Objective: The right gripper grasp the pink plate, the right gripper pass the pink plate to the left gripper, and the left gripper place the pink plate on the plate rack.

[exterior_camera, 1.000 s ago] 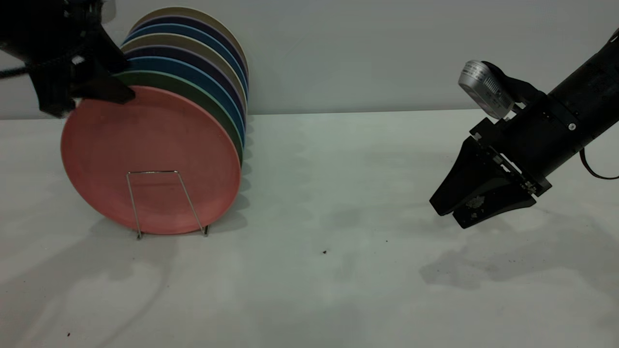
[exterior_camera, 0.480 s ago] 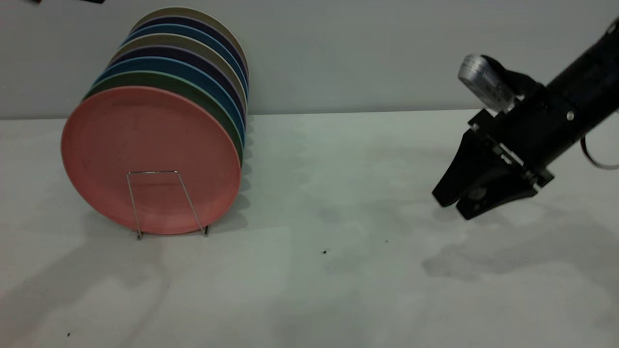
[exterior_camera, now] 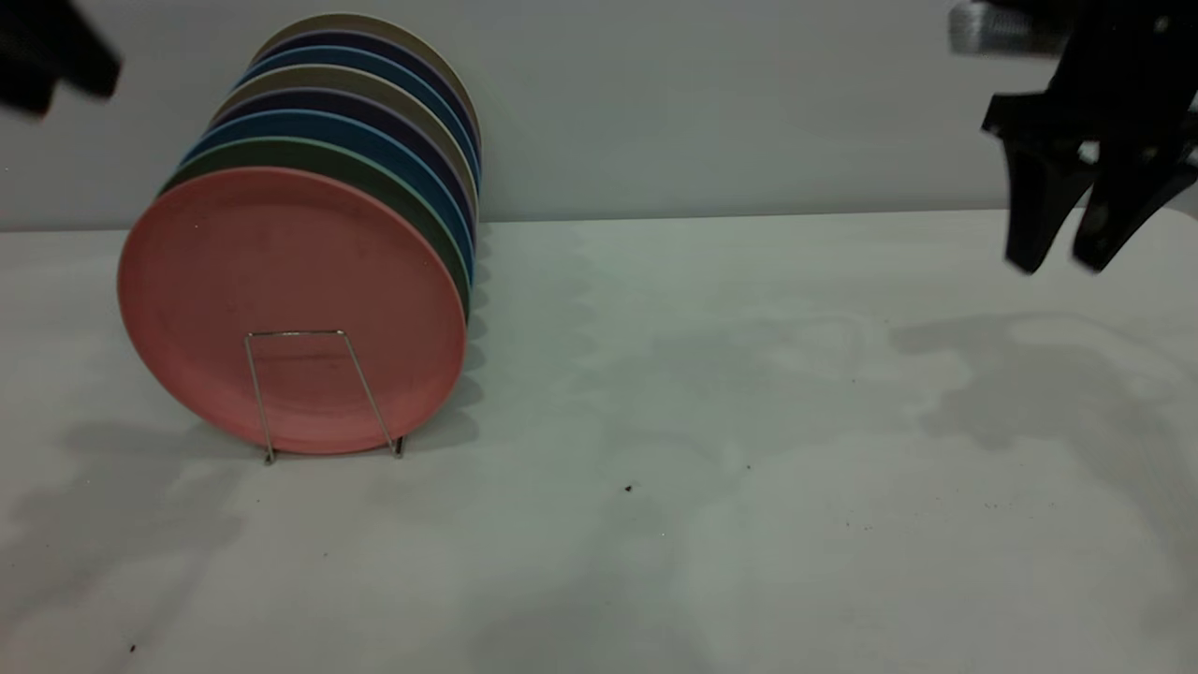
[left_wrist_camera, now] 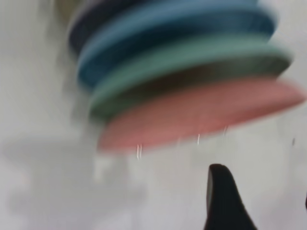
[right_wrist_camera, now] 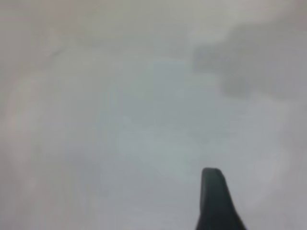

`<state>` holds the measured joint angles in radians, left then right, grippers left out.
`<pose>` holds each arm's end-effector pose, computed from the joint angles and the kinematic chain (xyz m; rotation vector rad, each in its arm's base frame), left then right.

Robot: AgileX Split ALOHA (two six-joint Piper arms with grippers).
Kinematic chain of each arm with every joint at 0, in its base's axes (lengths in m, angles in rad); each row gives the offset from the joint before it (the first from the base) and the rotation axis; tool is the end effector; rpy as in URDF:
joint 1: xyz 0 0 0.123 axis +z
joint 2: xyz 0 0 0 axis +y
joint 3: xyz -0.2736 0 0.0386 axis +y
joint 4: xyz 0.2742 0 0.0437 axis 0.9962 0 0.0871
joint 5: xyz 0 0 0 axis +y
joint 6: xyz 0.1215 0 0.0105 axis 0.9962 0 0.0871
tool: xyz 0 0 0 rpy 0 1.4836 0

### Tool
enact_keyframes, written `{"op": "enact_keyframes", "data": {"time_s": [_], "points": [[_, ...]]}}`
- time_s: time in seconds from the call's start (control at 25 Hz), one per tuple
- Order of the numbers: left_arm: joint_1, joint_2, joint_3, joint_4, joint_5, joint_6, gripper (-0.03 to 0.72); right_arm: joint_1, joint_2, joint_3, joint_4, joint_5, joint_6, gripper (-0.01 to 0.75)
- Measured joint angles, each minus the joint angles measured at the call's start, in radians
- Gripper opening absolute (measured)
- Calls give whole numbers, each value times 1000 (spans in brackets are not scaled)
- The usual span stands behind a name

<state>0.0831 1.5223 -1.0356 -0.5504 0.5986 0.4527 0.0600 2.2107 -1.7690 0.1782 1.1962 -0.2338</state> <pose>0.3598 -0.0062 0.2153 0.0012 2.4709 -0.3443 0.4618 0.0479 0.1215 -0.3555 3.0763 0.2547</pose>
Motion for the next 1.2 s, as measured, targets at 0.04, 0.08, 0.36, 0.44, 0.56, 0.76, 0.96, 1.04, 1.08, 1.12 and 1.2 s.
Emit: {"op": "enact_keyframes", "data": {"time_s": [0.04, 0.08, 0.36, 0.44, 0.56, 0.76, 0.96, 1.04, 1.08, 1.12, 1.2], "points": [[7, 0, -3, 39, 35, -64, 429, 0, -7, -8, -26, 3, 21, 483], [10, 0, -10, 90, 83, -120, 429, 0, -15, -9, -41, 5, 31, 483], [12, 0, -127, 359, 344, -318, 429, 0, -107, -5, -84, 14, 49, 483], [12, -3, -150, 411, 395, -342, 429, 0, -163, 22, -96, 15, 50, 483], [12, -17, -154, 472, 436, -367, 429, 0, -254, 91, -125, 16, 56, 483], [12, -73, -154, 504, 507, -374, 429, 0, -456, 269, -140, 21, 72, 483], [12, -197, -148, 503, 543, -374, 418, 0, -686, 459, -140, 25, 77, 483], [12, -268, -119, 503, 545, -374, 407, 0, -778, 530, -140, 27, 77, 483], [12, -309, -99, 503, 547, -374, 399, 0, -827, 565, -139, 28, 77, 483], [12, -349, -81, 503, 549, -374, 393, 0, -868, 592, -138, 29, 78, 483], [12, -423, -36, 503, 552, -374, 381, 0, -972, 657, -127, 31, 78, 483]]}}
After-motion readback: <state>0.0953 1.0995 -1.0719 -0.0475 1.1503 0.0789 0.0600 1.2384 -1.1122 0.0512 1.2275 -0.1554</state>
